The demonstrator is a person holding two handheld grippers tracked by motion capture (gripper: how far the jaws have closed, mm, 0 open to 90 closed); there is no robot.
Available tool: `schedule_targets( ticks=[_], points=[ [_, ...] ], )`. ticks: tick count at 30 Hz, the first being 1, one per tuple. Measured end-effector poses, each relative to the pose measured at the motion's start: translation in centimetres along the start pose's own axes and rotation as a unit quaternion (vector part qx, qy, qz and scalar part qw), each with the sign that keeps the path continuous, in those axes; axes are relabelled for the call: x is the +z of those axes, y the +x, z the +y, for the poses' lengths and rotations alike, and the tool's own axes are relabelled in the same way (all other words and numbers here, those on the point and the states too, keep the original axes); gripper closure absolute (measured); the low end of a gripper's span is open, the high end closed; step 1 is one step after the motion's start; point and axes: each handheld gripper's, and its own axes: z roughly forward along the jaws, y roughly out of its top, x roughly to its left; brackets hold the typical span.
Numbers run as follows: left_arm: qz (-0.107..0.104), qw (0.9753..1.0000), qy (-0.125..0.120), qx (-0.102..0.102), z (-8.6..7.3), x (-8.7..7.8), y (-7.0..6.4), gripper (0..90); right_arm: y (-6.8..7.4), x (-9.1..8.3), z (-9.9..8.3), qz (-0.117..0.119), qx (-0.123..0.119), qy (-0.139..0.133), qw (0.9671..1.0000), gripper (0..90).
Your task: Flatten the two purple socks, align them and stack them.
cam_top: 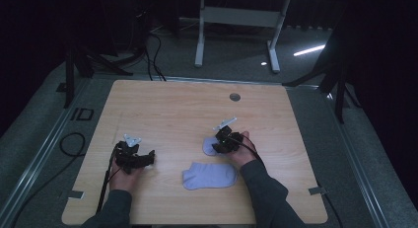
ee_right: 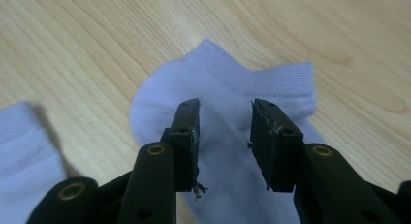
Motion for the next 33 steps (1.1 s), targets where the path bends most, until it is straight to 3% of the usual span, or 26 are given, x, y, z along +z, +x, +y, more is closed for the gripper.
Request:
schedule_targets(
  ticks=[6,14,22,33],
  points=[
    [0.0,1.0,-0.001,0.0,0.0,0.0,0.0,14.3,-0.2,0.3,0.0,0.009,0.004,0.003,1.0,64.0],
    [0.0,1.0,0.0,0.0,0.0,0.0,0.0,14.3,-0.8,0.4,0.0,0.002,0.014,0.001,0.9999,82.5],
    [0.0,1.0,0.0,0.0,0.0,0.0,0.0,14.3,-1.1,0.3,0.0,0.008,0.02,-0.003,0.9998,85.3],
    [0.0,1.0,0.0,0.0,0.0,0.0,0.0,14.3,-1.0,-3.4,0.1,0.031,0.01,-0.056,0.9979,85.6]
  ],
)
